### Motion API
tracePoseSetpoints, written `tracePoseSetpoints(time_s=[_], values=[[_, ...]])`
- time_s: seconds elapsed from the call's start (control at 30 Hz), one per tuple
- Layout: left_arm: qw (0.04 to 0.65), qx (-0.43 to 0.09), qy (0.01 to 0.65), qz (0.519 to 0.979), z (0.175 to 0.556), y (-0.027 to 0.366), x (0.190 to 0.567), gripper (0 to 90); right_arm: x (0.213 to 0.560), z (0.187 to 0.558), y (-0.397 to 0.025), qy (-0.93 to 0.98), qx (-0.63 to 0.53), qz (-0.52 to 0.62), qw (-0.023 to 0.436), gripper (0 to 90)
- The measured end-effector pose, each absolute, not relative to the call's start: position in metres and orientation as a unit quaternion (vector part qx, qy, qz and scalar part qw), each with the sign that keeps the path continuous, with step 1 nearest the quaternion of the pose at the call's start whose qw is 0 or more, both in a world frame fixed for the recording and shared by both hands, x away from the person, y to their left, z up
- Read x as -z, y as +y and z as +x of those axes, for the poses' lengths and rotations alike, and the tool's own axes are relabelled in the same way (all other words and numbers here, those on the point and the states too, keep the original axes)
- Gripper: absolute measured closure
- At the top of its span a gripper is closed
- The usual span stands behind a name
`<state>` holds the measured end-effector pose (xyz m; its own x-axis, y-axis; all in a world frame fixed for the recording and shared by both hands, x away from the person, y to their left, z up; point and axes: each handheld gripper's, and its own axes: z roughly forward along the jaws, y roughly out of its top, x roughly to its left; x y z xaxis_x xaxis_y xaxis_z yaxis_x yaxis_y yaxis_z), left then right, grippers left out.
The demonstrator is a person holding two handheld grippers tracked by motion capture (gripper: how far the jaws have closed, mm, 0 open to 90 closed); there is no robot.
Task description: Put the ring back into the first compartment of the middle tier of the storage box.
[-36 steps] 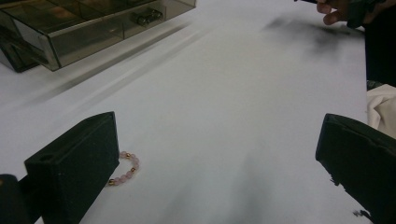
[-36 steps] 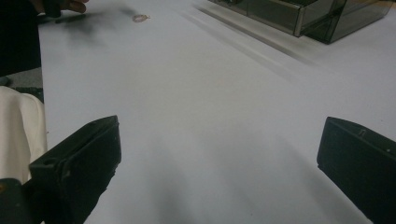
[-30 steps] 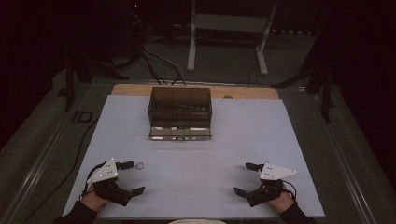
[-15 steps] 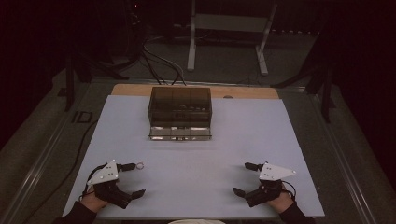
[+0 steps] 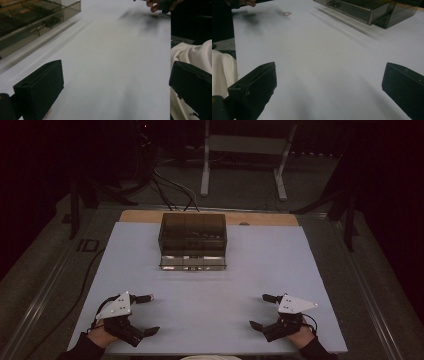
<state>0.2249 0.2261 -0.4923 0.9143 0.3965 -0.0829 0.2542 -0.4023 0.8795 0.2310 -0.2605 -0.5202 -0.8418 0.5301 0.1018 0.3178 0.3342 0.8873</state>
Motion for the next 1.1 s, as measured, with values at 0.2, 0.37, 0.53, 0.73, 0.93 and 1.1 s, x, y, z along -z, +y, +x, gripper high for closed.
tracePoseSetpoints(time_s=[0.2,0.37,0.53,0.73,0.93,1.1], values=[[0.517,-0.076,0.193,0.831,0.227,0.226,0.484,1.0,0.520,0.231,-0.260,0.810,-0.514,0.262,0.103,0.0],[0.527,-0.082,0.194,0.823,0.229,0.229,0.476,1.0,0.520,0.231,-0.260,0.810,-0.514,0.262,0.103,0.0],[0.531,-0.090,0.195,0.820,0.232,0.232,0.470,1.0,0.520,0.231,-0.261,0.810,-0.515,0.262,0.103,0.0],[0.534,-0.097,0.199,0.816,0.238,0.235,0.464,1.0,0.520,0.231,-0.261,0.809,-0.516,0.262,0.103,0.0],[0.536,-0.105,0.207,0.812,0.244,0.239,0.460,1.0,0.520,0.231,-0.261,0.809,-0.516,0.263,0.103,0.0],[0.539,-0.114,0.215,0.806,0.249,0.243,0.456,1.0,0.520,0.231,-0.261,0.809,-0.516,0.262,0.102,0.0]])
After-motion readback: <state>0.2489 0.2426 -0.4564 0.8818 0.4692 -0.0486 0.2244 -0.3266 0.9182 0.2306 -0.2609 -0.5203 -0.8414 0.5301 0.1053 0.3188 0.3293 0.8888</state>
